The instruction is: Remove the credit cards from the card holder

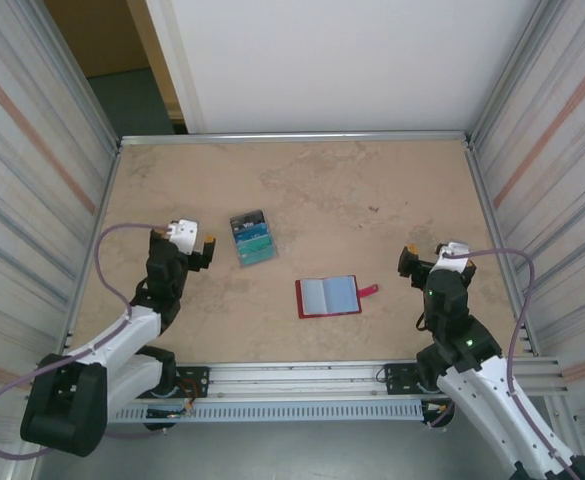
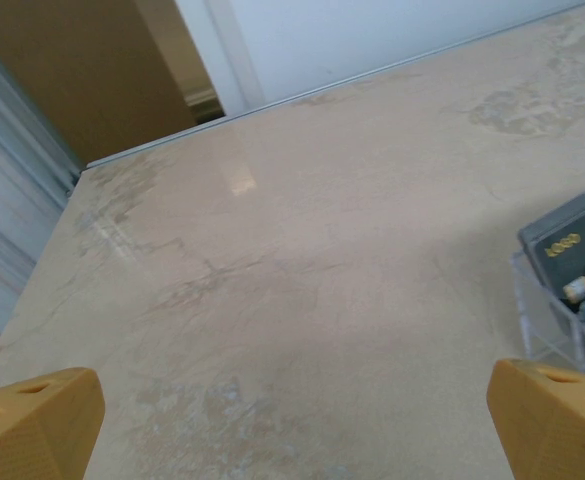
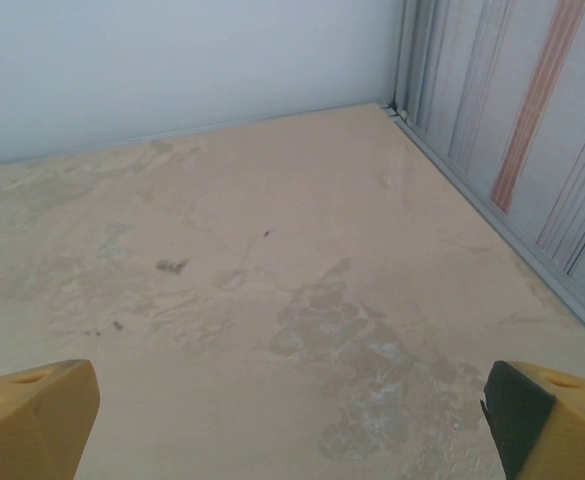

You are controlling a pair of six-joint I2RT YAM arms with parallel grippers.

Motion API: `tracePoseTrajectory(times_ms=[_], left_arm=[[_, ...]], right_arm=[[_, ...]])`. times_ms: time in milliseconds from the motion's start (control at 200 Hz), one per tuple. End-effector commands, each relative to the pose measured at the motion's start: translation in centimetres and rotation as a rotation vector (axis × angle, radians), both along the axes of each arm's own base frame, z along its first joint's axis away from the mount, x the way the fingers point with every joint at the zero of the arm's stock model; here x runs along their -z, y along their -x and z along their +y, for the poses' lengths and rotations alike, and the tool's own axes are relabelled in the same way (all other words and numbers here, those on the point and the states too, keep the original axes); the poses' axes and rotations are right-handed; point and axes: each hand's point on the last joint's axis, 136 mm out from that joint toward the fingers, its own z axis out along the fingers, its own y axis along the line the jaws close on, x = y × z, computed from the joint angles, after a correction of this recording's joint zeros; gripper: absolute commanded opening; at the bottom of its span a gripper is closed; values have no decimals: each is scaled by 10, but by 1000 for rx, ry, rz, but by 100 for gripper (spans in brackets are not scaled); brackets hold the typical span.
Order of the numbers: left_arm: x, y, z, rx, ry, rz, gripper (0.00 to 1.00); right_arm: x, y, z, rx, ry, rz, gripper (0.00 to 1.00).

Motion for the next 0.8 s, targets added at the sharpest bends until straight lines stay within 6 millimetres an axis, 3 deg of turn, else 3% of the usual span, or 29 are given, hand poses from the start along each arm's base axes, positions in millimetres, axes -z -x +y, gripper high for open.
tracePoseTrajectory(times_ms=[0, 541, 797], left_arm=[[-11, -7, 10, -35, 58, -91, 99], [27, -40, 4, -15, 67, -68, 99], [32, -45, 5, 13, 108, -22, 99]], right_arm=[[-4, -9, 4, -26, 14, -45, 99], [14, -40, -16, 10, -27, -82, 99], [27, -51, -24, 8, -58, -77, 99]])
